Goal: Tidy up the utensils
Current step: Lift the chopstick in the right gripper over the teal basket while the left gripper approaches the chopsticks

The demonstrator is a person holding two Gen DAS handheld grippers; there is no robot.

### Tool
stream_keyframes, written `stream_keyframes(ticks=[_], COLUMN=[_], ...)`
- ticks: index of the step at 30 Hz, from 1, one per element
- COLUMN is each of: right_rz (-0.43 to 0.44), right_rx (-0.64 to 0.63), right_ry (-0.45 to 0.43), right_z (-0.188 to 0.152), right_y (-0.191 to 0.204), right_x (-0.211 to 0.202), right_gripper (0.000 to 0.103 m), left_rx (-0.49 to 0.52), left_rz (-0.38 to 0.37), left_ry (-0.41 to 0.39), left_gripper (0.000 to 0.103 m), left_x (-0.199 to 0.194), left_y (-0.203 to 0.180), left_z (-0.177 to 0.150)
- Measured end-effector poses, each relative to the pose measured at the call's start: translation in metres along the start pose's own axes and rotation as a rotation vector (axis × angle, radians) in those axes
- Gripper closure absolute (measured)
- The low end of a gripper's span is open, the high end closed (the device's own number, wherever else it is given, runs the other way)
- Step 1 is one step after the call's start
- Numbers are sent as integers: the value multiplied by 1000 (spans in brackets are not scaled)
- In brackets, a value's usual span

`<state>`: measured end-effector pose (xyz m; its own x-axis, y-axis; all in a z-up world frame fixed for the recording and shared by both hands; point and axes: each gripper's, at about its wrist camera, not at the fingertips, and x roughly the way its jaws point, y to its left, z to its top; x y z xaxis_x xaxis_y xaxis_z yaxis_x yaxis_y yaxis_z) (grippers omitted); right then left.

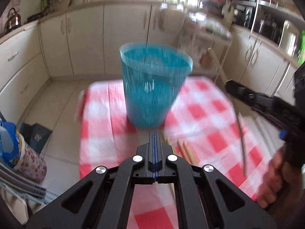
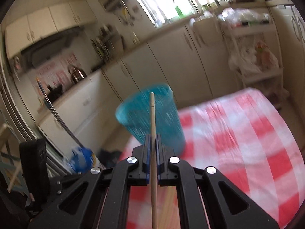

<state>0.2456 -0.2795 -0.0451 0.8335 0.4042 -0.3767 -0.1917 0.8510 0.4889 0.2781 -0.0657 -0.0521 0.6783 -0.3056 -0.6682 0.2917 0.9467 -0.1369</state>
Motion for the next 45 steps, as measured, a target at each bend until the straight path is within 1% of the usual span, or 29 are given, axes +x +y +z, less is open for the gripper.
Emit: stream_keyframes(ticks=[4,8,13,16,19,21,22,23,24,25,26,27,28,29,30,32,33,34,35,37,40,41,42,44,45], right_rz=[49,71,72,59,43,49,52,52,57,63,63,63,61,55,50,33,27,22,20,21,26,27,27,26,26], right_rx=[10,8,18,18,22,36,27,9,-2,-15,-33,-45,-57,-66,-73,-89,-89,-86,-82,-73,-57,-44,-33,-17,-12], right_ry=[-88,-157,-233,-258,-259,-247,-250,-250,-249,-247,-242,-235,-224,-214,-209,-200,-202,-204,-203,-200,-189,-188,-192,-199,-199], right_z=[33,63,91,103,108,108,107,106,103,100,96,93,89,85,82,72,69,64,60,54,48,46,45,44,43], right_y=[17,30,34,28,20,13,12,11,12,12,12,12,11,10,9,6,4,1,-1,-4,-10,-14,-17,-22,-23], right_x=[15,40,60,74,88,92,88,83,77,68,59,52,43,34,28,10,4,-4,-9,-15,-17,-18,-20,-22,-22], right_gripper=[97,97,97,97,97,97,97,97,97,97,97,97,97,97,97,97,97,97,97,97,97,97,97,97,97], left_rx=[-23,-52,-68,-81,-94,-104,-101,-92,-91,-94,-86,-62,-32,-22,-18,9,5,11,51,70,122,116,67,45,28], left_rz=[-23,-39,-48,-53,-58,-59,-62,-69,-68,-70,-77,-79,-72,-69,-60,3,13,25,74,94,148,144,94,89,70], left_ry=[-116,-204,-253,-271,-270,-235,-206,-155,-101,-38,15,92,166,217,259,312,339,347,321,323,314,319,334,323,328], left_gripper=[103,103,103,103,103,103,103,103,103,102,98,96,92,91,91,91,91,90,86,82,82,82,82,80,80], left_x=[-27,-40,-32,-18,-2,4,5,6,9,16,24,39,57,72,85,107,118,124,125,130,136,135,134,129,128], left_y=[11,22,30,37,42,44,44,43,41,38,34,25,14,7,1,-10,-13,-16,-22,-27,-33,-39,-34,-33,-30], left_z=[41,82,116,134,148,149,144,134,122,102,87,62,38,21,7,-18,-28,-35,-36,-36,-37,-39,-36,-30,-26])
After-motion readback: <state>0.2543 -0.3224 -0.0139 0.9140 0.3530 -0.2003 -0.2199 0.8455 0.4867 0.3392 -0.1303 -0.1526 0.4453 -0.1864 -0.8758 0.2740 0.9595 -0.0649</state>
